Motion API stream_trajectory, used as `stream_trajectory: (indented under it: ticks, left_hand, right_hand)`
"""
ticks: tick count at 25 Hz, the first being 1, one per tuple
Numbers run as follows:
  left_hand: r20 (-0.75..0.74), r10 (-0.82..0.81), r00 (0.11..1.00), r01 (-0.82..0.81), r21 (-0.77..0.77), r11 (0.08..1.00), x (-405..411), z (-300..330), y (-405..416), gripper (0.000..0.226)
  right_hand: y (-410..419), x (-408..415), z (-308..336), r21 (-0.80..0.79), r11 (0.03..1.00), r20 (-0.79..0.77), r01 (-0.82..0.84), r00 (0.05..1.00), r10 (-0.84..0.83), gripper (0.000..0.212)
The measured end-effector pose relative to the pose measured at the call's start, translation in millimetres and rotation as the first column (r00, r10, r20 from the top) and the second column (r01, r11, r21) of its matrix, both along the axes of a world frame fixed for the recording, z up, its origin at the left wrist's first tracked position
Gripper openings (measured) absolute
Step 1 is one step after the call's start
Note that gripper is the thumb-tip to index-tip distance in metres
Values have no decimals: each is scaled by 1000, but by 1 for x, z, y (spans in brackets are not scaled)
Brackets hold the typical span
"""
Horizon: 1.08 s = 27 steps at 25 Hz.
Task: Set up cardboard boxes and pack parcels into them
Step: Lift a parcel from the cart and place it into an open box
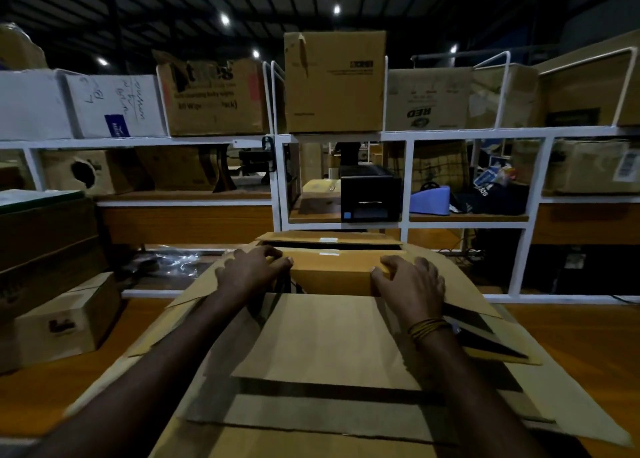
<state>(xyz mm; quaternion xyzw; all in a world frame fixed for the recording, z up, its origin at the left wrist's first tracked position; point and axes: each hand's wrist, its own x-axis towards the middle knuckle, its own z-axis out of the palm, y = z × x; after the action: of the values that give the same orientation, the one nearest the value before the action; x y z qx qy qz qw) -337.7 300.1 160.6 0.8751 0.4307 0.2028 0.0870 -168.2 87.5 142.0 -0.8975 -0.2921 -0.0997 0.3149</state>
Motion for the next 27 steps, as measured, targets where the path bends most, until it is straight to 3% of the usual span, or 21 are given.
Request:
stream_trajectory:
  ticks: [2, 6, 10, 14, 19, 27]
  left_hand:
    - [-62, 12, 998, -8, 75, 997, 3, 5, -1, 53]
    - [8, -167, 986, 167, 21, 986, 10, 8, 11, 36]
    - [-45, -224, 974, 228, 200, 953, 20, 9, 16, 24]
    - [-77, -323, 943, 331, 283, 900, 27, 6, 23, 21]
    - [-69, -382, 922, 382, 339, 860, 32, 5, 28, 26]
    - [-41, -370, 928, 364, 313, 877, 52, 12, 33, 64]
  right_hand:
    - [15, -3, 2, -8, 1000, 41, -29, 999, 29, 43]
    - [37, -10, 12, -28, 997, 59, -71, 996, 73, 34]
    - [57, -17, 17, -123, 992, 87, -37, 995, 48, 32]
    - [69, -21, 21, -137, 989, 96, -56, 993, 69, 30]
    - [75, -15, 23, -151, 984, 101, -92, 989, 108, 35]
    - [100, 8, 36, -203, 964, 88, -172, 977, 193, 72]
